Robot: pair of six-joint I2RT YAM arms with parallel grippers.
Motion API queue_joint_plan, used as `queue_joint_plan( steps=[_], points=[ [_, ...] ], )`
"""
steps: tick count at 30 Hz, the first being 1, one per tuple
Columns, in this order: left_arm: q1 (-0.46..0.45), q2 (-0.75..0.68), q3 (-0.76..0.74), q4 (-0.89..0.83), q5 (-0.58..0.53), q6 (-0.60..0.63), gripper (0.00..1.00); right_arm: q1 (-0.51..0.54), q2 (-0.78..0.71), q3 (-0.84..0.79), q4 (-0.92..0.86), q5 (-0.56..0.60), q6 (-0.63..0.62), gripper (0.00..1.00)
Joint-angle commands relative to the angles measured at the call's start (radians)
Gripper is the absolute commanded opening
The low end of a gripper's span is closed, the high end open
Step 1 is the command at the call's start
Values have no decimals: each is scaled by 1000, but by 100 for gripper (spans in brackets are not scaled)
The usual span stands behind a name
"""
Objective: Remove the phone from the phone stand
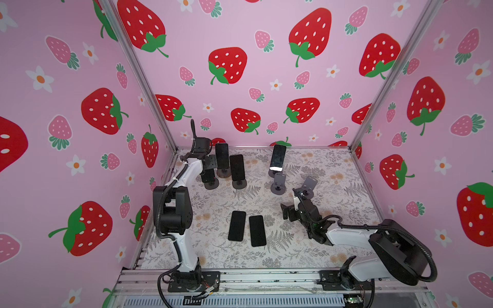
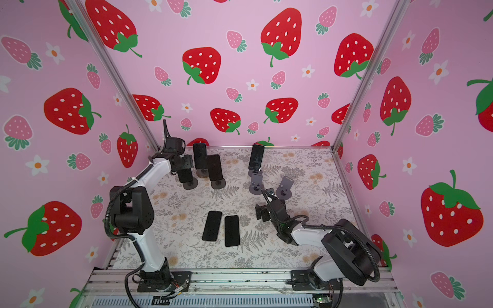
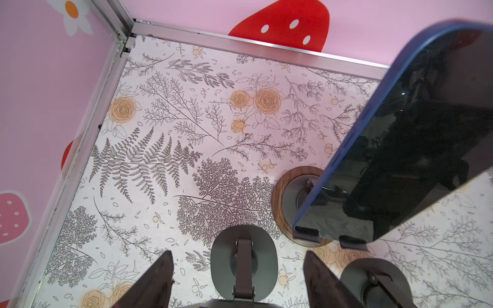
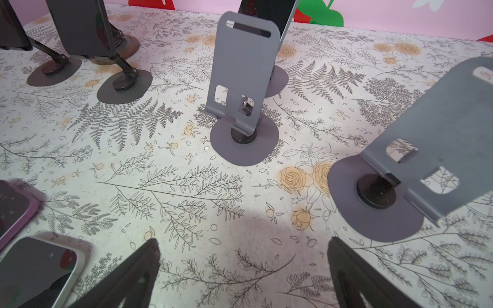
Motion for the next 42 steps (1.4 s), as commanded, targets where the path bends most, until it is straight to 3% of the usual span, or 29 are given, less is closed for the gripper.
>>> queue_joint_plan(
  steps=[1, 23, 33, 42],
  points=[
    [-8, 7, 1, 4, -39, 22, 71, -3, 16, 31, -11, 22, 4, 100],
    [-12, -166, -13, -90, -79, -3, 70, -1, 22, 43, -33, 43, 17, 100],
    [-30, -306, -71, -197, -7, -82, 70, -2, 4, 28, -30, 72, 23, 100],
    [-118, -418, -149, -284, 43, -159, 70, -2, -5, 28, -43, 78, 21, 100]
  ],
)
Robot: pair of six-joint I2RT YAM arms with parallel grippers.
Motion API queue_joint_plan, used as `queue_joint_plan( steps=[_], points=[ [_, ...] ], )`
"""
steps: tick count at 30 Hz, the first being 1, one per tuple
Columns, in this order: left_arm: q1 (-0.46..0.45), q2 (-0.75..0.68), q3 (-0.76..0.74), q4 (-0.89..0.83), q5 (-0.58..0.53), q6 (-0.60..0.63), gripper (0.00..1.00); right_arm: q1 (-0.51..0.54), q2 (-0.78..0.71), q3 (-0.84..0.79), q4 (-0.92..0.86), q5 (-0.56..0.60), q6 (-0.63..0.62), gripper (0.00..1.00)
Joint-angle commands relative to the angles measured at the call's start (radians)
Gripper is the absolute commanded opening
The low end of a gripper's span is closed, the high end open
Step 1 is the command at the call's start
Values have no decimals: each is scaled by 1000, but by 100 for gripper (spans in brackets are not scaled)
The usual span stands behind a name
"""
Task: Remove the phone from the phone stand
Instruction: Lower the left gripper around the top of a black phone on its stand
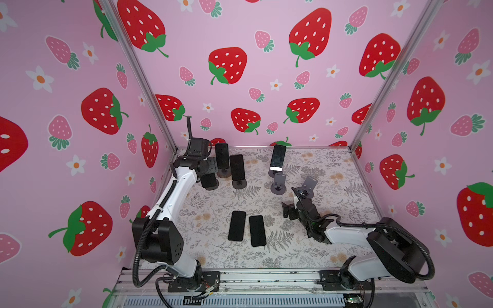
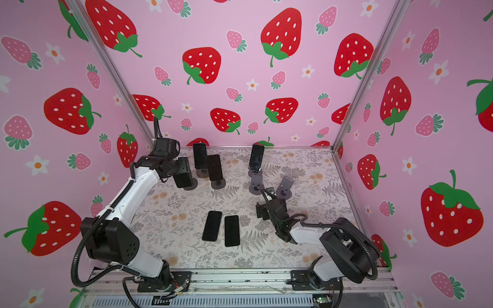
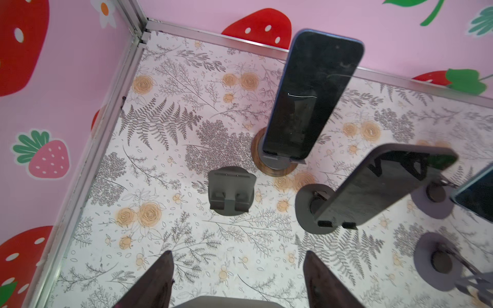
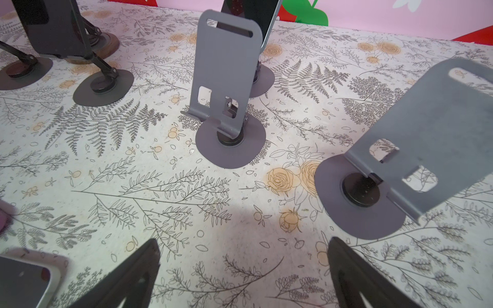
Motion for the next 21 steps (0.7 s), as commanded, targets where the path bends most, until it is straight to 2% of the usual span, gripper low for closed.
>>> queue_joint_plan(
  steps=[1, 5, 10, 16, 21],
  points=[
    [-44, -64, -52, -26, 27, -51, 70, -1, -24, 6, -24, 24, 8, 100],
    [-96, -117, -122, -30, 41, -92, 68, -2, -33, -5, -19, 40, 6, 100],
    [-199, -150, -195, -27, -2, -114, 67, -1, -27, 4, -30, 48, 22, 100],
    [-315, -136, -252, 37, -51, -158, 67, -2, -14, 9, -34, 66, 33, 100],
    [-380, -77, -217, 66, -70, -159, 67, -2, -15, 3, -33, 97, 34, 100]
  ],
)
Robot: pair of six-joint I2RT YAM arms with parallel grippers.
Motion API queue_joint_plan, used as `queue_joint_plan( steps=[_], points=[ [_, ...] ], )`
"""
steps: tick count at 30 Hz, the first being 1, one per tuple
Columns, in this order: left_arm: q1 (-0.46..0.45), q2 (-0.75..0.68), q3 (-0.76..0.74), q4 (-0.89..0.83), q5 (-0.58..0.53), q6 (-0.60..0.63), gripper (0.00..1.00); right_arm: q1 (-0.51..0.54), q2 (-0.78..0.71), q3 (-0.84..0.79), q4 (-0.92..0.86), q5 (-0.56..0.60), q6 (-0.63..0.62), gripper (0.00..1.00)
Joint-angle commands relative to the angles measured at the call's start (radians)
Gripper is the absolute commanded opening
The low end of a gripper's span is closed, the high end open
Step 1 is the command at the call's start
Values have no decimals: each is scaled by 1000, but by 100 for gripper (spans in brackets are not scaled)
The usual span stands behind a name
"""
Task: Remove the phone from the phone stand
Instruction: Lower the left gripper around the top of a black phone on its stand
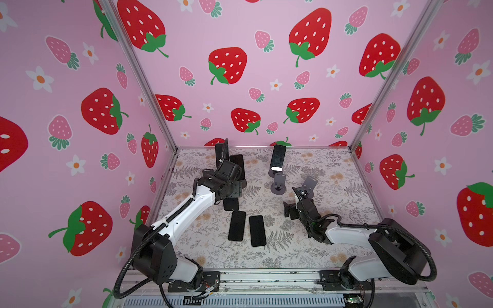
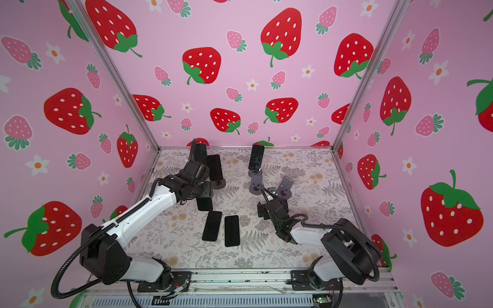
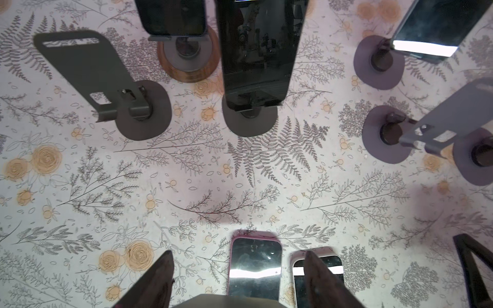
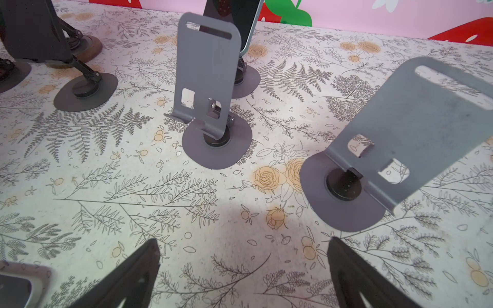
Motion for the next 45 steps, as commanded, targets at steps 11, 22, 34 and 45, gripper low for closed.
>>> queue_joint_plan(
  steps=[11, 22, 34, 45],
  points=[
    [-55, 140, 105, 111, -41, 14, 66, -1, 1, 8, -5, 39, 18, 100],
    [-58, 305, 183, 111, -62, 65, 66, -1, 4, 5, -5, 55, 19, 100],
    [-26, 384, 180, 131, -11, 76, 66, -1, 14, 11, -2, 30, 21, 100],
    [-2, 381, 93, 148, 28, 57, 66, -1, 36, 25, -8, 20, 21, 100]
  ],
)
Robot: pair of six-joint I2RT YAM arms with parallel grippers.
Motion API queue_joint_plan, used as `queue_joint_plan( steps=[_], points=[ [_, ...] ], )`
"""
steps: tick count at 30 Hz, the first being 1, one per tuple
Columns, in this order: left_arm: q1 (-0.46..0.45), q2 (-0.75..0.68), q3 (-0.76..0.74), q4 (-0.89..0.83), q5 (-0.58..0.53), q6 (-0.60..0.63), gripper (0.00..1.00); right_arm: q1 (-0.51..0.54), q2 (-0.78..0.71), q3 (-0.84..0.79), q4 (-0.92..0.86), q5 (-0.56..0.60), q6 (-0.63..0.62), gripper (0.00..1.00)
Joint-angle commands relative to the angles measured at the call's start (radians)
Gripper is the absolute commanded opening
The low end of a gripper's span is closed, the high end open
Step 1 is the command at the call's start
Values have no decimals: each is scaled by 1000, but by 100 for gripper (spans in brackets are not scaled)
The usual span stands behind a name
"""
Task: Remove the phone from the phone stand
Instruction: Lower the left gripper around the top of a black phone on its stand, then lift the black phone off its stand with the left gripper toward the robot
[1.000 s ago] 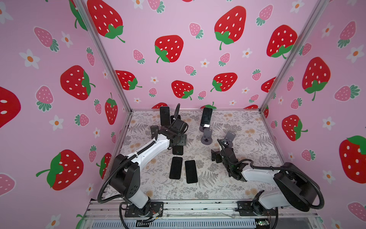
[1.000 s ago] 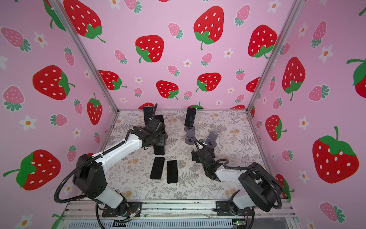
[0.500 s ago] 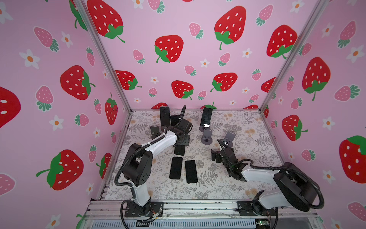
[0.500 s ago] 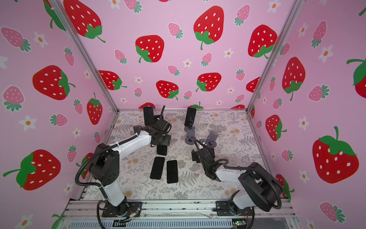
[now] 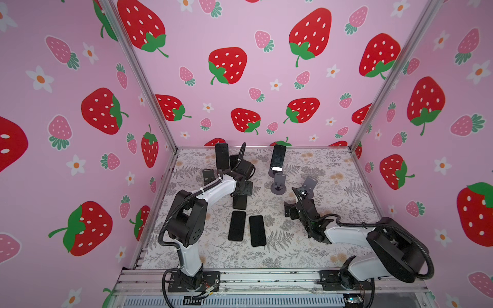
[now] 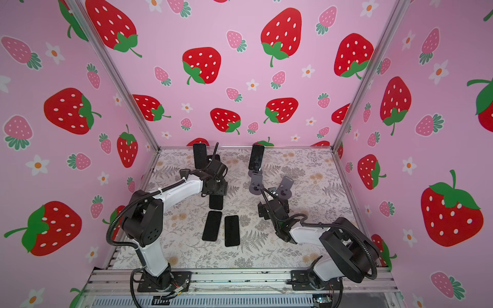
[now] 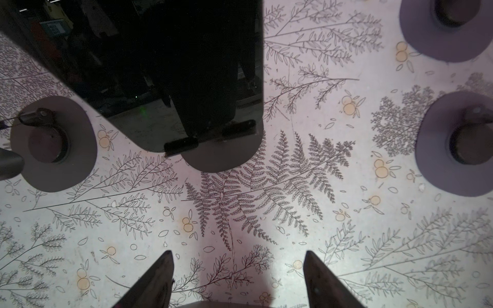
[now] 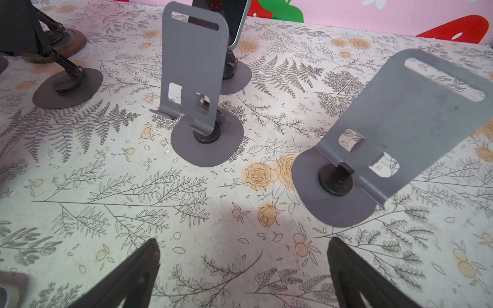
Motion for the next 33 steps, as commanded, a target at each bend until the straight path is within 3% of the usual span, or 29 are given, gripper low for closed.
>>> queue_joint_plan(
  steps=[1, 21, 33],
  points=[
    [0, -2, -31, 5, 25, -10, 66, -1, 13, 26, -7, -7, 17, 100],
    [-1, -63, -201, 43, 26, -104, 65, -1, 19, 28, -6, -8, 24, 100],
    [-1, -1, -179, 40, 29, -111, 66, -2, 13, 20, -2, -2, 27, 100]
  ],
)
